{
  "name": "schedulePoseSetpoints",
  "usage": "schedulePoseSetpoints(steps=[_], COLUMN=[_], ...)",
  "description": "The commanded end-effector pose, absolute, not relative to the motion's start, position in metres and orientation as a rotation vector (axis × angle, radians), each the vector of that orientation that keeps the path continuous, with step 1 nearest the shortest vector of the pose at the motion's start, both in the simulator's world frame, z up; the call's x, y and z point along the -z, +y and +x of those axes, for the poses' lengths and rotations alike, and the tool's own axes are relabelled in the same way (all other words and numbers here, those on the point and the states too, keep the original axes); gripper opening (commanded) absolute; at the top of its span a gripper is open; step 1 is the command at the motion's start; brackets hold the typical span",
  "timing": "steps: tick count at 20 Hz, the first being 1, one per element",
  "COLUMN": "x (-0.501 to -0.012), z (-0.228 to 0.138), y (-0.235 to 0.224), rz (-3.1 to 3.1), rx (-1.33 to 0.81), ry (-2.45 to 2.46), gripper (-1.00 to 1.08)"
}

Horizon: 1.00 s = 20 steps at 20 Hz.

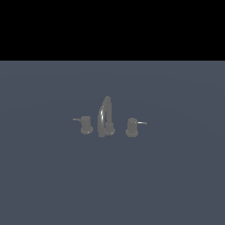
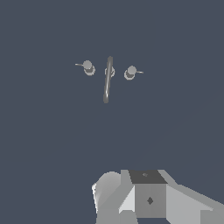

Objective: Turn on the faucet by rotating a designated handle.

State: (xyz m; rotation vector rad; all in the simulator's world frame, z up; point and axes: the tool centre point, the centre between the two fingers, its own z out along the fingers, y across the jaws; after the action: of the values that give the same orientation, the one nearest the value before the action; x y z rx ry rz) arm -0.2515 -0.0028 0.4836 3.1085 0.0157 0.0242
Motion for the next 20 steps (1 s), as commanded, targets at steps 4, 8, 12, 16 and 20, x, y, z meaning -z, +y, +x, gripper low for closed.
schedulePoseSetpoints(steps=[4,8,12,16,20], x=[-0.482,-0.476,-0.464,-0.447,-0.425], z=[-0.251,-0.246,-0.239,-0.227,-0.211], y=[-0.002,0.000,0.003,0.007,0.012], rz=[3.109,3.109,3.108,3.105,3.094], rx=[-0.024,-0.024,-0.023,-0.022,-0.021], ry=[0.007,-0.033,-0.104,-0.209,-0.346], gripper=[-1.00,-1.00,-1.00,-1.00,-1.00])
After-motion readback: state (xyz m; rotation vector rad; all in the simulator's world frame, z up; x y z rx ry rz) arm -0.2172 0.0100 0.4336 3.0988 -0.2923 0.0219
